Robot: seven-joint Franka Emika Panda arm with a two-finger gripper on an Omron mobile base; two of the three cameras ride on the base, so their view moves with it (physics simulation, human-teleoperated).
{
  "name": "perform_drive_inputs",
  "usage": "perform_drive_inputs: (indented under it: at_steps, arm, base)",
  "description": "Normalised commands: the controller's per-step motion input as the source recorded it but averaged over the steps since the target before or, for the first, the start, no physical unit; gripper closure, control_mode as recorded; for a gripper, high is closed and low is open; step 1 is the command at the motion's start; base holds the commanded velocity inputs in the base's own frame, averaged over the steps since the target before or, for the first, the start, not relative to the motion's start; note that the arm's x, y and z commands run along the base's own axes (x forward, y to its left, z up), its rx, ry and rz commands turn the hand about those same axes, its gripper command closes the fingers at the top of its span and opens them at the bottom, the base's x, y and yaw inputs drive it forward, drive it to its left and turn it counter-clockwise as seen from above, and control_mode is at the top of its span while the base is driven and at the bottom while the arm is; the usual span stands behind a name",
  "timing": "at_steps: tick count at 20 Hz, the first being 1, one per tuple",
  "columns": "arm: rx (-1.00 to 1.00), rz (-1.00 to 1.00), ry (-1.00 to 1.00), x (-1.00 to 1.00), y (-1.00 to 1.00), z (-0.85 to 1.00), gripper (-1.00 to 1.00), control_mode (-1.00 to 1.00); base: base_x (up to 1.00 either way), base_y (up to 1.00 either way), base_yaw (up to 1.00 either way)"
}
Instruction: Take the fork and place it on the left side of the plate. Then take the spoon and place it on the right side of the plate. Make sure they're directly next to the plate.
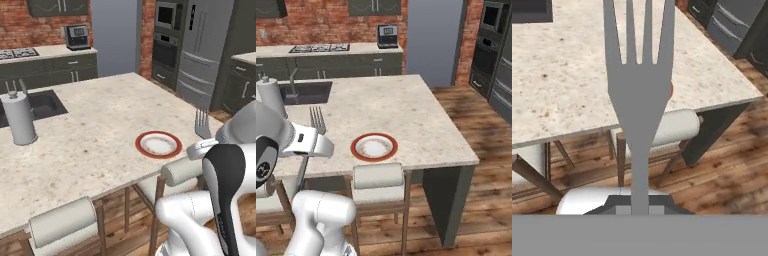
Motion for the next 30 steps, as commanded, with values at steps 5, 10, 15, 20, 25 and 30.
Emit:
perform_drive_inputs:
  at_steps: [5, 10, 15, 20, 25, 30]
  arm:
    - [0.00, 0.00, 0.00, 0.00, 0.00, 0.00, 1.00, 1.00]
    - [0.00, 0.07, 0.00, 0.08, -0.03, -0.03, 1.00, -1.00]
    - [0.00, 0.32, 0.05, 0.73, -0.27, -0.22, 1.00, -1.00]
    - [0.00, 0.21, 0.18, 1.00, -0.04, -0.55, 1.00, -1.00]
    - [-0.06, 0.03, 0.24, 1.00, 0.30, -0.69, 1.00, -1.00]
    - [-0.05, 0.00, 0.15, 1.00, 0.14, -0.75, 1.00, -1.00]
  base:
    - [0.03, -0.07, 0.53]
    - [0.24, -0.03, 0.34]
    - [0.00, 0.00, 0.00]
    - [0.00, 0.00, 0.00]
    - [0.00, 0.00, 0.00]
    - [0.00, 0.00, 0.00]
